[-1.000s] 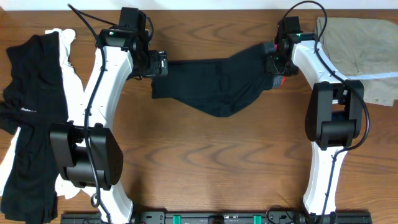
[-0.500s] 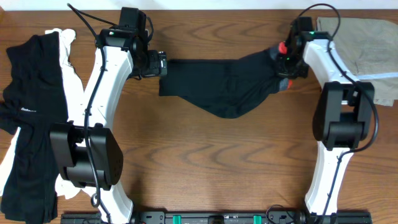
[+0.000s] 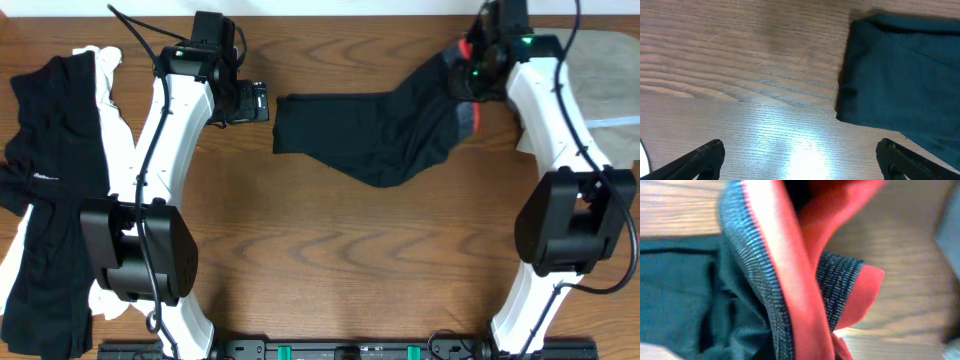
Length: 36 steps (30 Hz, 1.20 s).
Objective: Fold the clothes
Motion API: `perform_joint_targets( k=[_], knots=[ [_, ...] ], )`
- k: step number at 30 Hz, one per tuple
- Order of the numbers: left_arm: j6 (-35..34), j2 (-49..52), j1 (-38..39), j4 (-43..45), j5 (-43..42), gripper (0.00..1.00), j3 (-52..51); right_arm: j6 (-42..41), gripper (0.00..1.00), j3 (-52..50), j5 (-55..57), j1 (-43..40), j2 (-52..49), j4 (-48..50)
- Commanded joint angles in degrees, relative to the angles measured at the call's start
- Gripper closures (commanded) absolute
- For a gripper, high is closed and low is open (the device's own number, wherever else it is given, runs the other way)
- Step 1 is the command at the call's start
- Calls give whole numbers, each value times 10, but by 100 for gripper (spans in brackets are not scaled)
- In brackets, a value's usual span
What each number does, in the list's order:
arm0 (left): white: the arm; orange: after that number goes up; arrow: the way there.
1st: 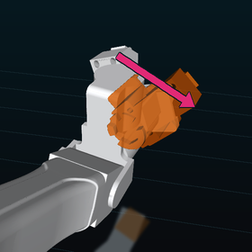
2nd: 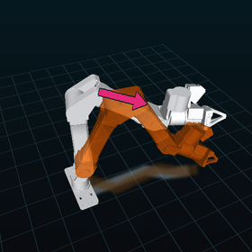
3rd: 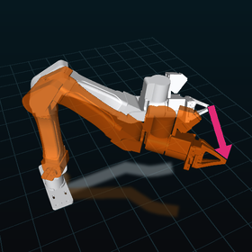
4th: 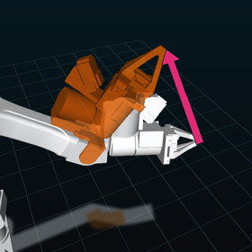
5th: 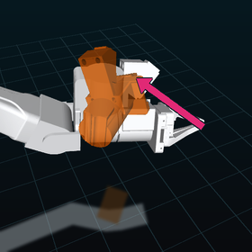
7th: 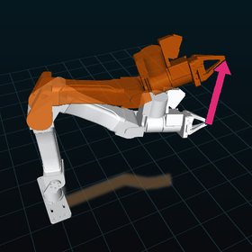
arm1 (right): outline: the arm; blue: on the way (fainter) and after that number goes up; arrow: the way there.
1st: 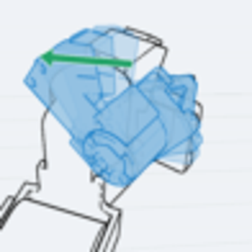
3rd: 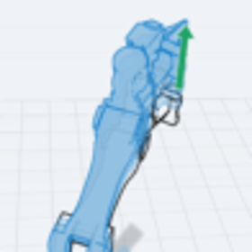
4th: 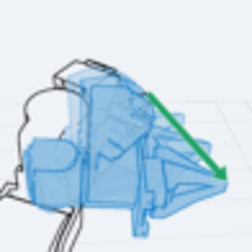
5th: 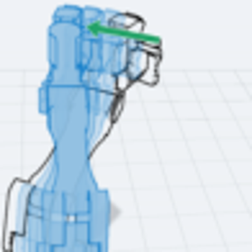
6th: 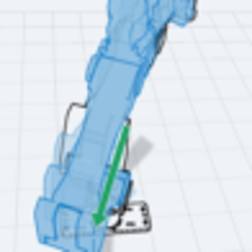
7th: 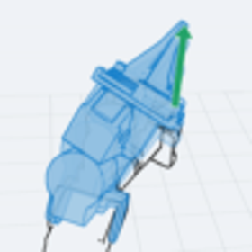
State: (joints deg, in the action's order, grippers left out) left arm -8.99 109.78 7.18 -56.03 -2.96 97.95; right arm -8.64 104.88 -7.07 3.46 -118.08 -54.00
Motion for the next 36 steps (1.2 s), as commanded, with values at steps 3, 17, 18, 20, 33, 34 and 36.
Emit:
perform_joint_targets(
  k=[3,17,18,20,33,34,36],
  knots=[
    [6,-7,-5,0,7,2,-7,5,99,1,-24,81,12,22],
    [6,-7,-37,-1,7,2,-7,-38,95,1,-2,233,-14,146],
    [8,-7,-37,-1,7,2,-7,-40,95,1,-3,241,-24,153],
    [10,-7,-37,-1,7,2,-7,-43,94,1,-3,255,-38,162],
    [16,-7,-68,2,11,2,-7,-24,27,21,-13,307,-56,163],
    [16,-7,-72,2,11,2,-7,-24,26,26,-14,306,-54,156],
    [16,-7,-85,2,11,2,-7,-24,26,44,-13,301,-52,131]
  ],
)
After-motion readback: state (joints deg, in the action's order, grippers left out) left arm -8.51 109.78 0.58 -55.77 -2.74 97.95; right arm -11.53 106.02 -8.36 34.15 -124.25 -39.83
